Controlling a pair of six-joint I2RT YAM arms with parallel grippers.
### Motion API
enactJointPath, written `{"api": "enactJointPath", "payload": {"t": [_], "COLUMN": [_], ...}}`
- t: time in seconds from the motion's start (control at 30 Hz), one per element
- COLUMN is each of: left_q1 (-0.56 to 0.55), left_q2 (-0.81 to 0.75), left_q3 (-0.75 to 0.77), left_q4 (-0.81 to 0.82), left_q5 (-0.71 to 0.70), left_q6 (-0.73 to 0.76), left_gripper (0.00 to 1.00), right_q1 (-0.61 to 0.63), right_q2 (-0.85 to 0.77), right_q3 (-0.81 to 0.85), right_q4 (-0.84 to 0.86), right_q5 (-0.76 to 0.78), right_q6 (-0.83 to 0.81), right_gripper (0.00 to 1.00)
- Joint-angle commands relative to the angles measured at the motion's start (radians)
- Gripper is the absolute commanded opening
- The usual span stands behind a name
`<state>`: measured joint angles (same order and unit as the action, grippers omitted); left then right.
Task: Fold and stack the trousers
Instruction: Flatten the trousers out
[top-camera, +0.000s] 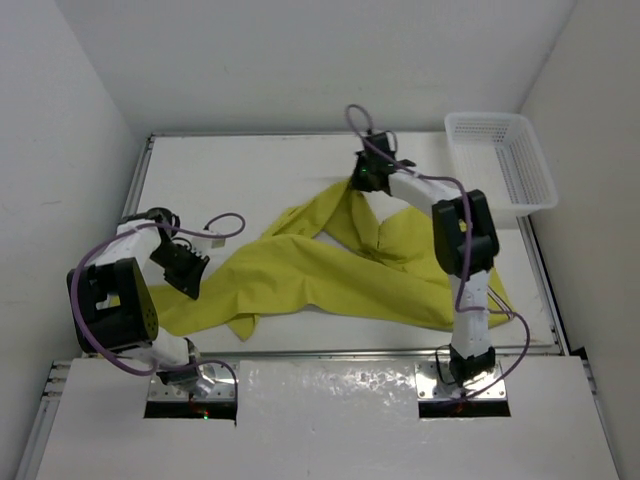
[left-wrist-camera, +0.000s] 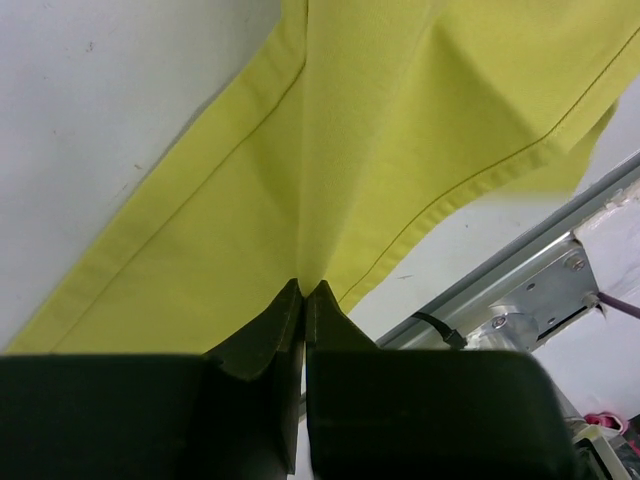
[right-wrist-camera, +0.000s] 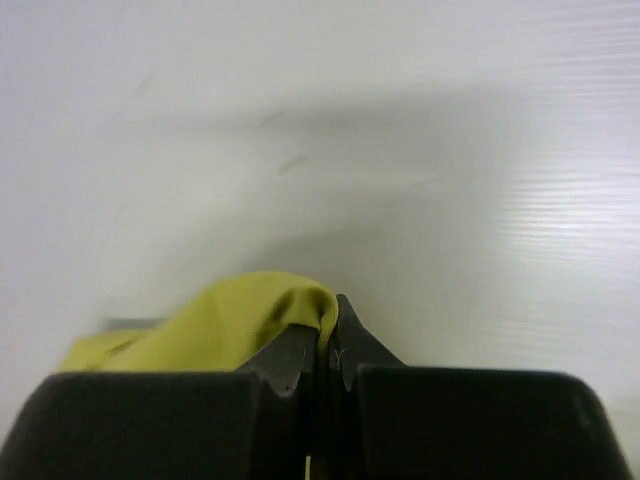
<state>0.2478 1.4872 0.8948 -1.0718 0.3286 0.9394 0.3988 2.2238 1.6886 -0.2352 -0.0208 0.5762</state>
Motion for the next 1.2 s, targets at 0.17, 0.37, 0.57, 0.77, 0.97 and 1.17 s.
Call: {"api": "enactJointPath", "payload": {"t": [0.17,0.37,0.57,0.77,0.97,1.17], "left_q1": [-0.004,-0.004,-0.004,-0.004,-0.005,-0.005], "left_q2": [-0.035,-0.044,-0.051,-0.047,-0.045,-0.042], "left_q3": [0.016,0.013,0.001,-0.002,0.000,0.000], "left_q4": [-0.039,-0.068,-0.047,-0.039,-0.033,-0.027], "left_q5": [-0.016,-0.023,0.000,0.006,0.003,0.003], "left_q6": [0.033,0.067,0.053,0.049,0.041,0.035], "left_gripper": [0.00,0.00,0.00,0.00,0.00,0.00], "right_q1": [-0.109,-0.109,-0.080,0.009,0.104,0.123], "right_q2": [-0.159,-0.084,0.007,-0.323,-0.424,-0.207], "right_q3": [-0.113,-0.091,0.390,-0.078,-0.313,-0.166], "right_q4": [0.193,0.159,-0.250,0.095,0.057,-0.102], "right_q5": [0.398,0.406,0.423,0.391,0.213,-0.019], "right_q6": [0.333,0.253,-0.122,-0.329,-0.170,-0.128], "right_gripper": [0.00,0.17,0.99,0.99,0.28,0.00]}}
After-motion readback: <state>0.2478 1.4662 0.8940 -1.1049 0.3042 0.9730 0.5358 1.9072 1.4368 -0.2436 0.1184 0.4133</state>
